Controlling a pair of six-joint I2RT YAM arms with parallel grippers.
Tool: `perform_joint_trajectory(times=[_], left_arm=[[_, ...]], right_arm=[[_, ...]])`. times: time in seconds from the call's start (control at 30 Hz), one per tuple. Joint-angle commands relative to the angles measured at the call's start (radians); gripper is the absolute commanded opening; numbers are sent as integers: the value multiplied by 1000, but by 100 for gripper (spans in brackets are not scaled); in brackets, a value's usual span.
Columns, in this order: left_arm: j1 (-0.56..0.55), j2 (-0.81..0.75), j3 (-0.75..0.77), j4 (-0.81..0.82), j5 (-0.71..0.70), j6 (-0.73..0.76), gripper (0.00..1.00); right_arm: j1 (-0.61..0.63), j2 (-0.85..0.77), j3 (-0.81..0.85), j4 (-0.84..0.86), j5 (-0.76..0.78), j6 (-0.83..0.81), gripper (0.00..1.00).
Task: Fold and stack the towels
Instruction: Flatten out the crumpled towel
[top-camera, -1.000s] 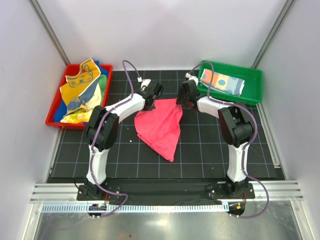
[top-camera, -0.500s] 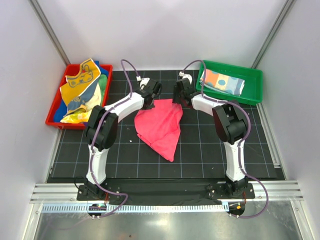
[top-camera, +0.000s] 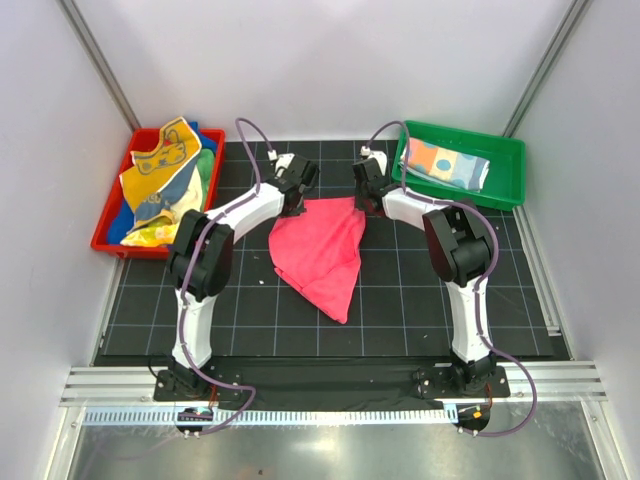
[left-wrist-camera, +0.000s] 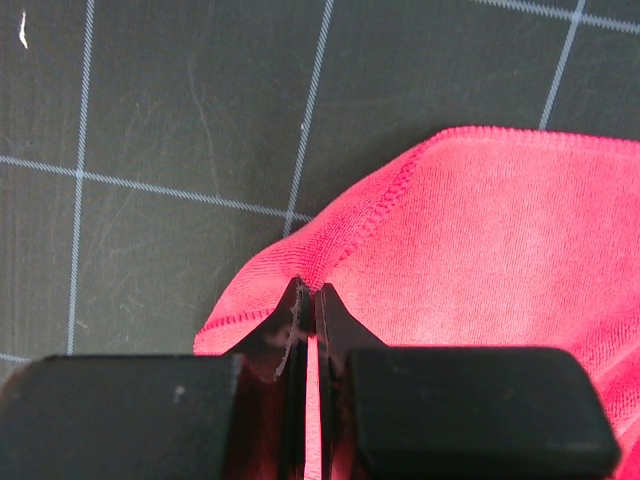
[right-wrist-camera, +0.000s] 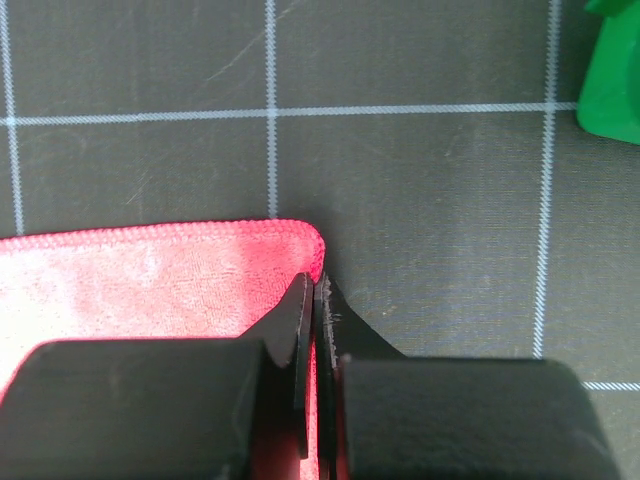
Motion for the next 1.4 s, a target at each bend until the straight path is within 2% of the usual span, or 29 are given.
perform_joint_trajectory(times=[0.0, 0.23, 0.4, 0.57, 0.77, 1.1, 1.2, 1.37], left_arm=[[17, -9, 33, 55, 1, 2, 0], [41, -55, 58, 82, -29, 25, 0], [40, -167, 44, 82, -38, 60, 0], [7, -314, -46, 66, -56, 68, 0], [-129, -524, -121, -37, -193, 108, 0], [-460, -892, -174, -236, -416, 54, 0], [-532, -936, -151, -270, -434, 40, 0], [-591, -997, -102, -294, -408, 52, 0]], right_arm=[[2, -26, 27, 26, 73, 5, 1], [3, -138, -5, 20, 134, -7, 1], [3, -267, -19, -17, 125, -32, 1], [11, -426, -88, -51, 73, -33, 1], [83, -664, -172, -121, 64, -49, 1], [213, -1083, -255, -261, 6, -13, 1], [218, -1132, -243, -287, -37, 7, 1], [218, -1178, -197, -318, -134, 40, 1]])
